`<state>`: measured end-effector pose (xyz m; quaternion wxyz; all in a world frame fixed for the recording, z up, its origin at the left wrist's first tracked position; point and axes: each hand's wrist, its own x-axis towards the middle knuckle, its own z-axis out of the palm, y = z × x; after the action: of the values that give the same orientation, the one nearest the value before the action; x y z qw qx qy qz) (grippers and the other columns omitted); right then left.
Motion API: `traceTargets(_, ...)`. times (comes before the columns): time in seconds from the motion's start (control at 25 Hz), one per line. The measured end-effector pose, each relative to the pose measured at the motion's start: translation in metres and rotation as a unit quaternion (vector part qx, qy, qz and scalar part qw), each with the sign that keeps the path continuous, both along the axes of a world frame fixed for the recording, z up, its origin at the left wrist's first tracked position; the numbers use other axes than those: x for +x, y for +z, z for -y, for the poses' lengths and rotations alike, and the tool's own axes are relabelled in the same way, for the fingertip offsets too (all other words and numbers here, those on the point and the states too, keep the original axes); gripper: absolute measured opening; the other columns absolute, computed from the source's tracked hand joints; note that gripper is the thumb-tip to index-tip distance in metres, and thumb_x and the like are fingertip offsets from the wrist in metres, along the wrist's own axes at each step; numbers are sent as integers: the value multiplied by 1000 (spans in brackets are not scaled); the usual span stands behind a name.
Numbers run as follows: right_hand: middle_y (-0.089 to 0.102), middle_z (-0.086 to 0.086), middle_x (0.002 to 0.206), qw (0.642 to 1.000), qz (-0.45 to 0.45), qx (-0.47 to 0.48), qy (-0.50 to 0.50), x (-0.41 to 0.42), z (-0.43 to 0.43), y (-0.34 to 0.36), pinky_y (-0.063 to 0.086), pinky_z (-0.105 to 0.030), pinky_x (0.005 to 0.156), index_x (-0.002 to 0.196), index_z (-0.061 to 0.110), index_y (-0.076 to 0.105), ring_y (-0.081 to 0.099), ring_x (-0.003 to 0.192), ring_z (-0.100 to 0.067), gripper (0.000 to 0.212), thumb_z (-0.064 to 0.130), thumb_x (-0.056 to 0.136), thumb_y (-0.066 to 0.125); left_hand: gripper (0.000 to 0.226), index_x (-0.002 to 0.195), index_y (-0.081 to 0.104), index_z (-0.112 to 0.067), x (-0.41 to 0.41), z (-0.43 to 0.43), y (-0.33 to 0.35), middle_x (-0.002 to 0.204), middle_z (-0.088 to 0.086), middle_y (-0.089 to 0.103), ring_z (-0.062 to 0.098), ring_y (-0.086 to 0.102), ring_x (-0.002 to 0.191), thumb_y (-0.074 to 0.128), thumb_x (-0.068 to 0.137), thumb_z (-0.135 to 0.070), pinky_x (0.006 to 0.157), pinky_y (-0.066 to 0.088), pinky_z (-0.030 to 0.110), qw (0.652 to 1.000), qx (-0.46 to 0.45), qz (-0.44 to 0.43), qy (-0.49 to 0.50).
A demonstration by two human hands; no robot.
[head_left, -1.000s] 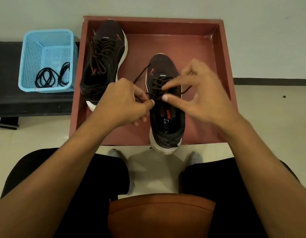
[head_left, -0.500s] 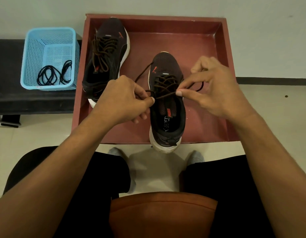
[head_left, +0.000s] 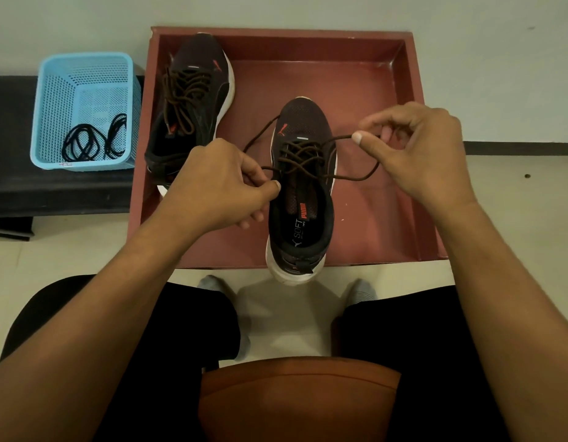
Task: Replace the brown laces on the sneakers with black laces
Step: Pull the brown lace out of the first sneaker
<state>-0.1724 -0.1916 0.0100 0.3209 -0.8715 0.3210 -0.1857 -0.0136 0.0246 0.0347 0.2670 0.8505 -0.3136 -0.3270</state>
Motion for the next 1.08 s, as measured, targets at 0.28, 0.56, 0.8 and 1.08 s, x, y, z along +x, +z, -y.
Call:
traceTargets(0.28, 73, 14, 70, 992, -95, 64, 54, 10, -34, 12, 52, -14, 61, 84, 29, 82, 67, 62, 3, 33, 61, 78, 84, 35, 79, 69, -27, -4, 5, -6, 61, -8, 64, 6, 62, 53, 77, 84, -61, 60, 56, 27, 990, -56, 128, -29)
traceTargets(0.56, 72, 11, 63, 984, -168, 48, 17, 14, -49, 21, 64, -34, 68, 74, 27, 77, 71, 60, -4, 30, 55, 74, 89, 28, 112, 76, -33, -12, 27, -21, 97, -12, 49, 15, 58, 89, 81, 84, -30, 79, 58, 47, 960, -100, 214, -149)
traceTargets(0.8, 72, 10, 64, 980, -175, 99, 4, 14, -52, 24, 64, -28, 63, 73, 31, 76, 72, 56, -6, 15, 34, 84, 85, 24, 111, 79, -33, -17, 40, -29, 95, -11, 44, 23, 62, 93, 79, 89, -41, 70, 50, 39, 945, -93, 275, -149)
traceTargets(1.08, 75, 1, 62, 965, -163, 204, -27, 8, -40, 13, 62, -29, 70, 74, 21, 79, 70, 56, -9, 18, 25, 91, 78, 9, 88, 81, -35, -8, 38, -30, 75, -12, 49, 10, 50, 72, 85, 82, -40, 72, 54, 41, 970, -126, 184, -101)
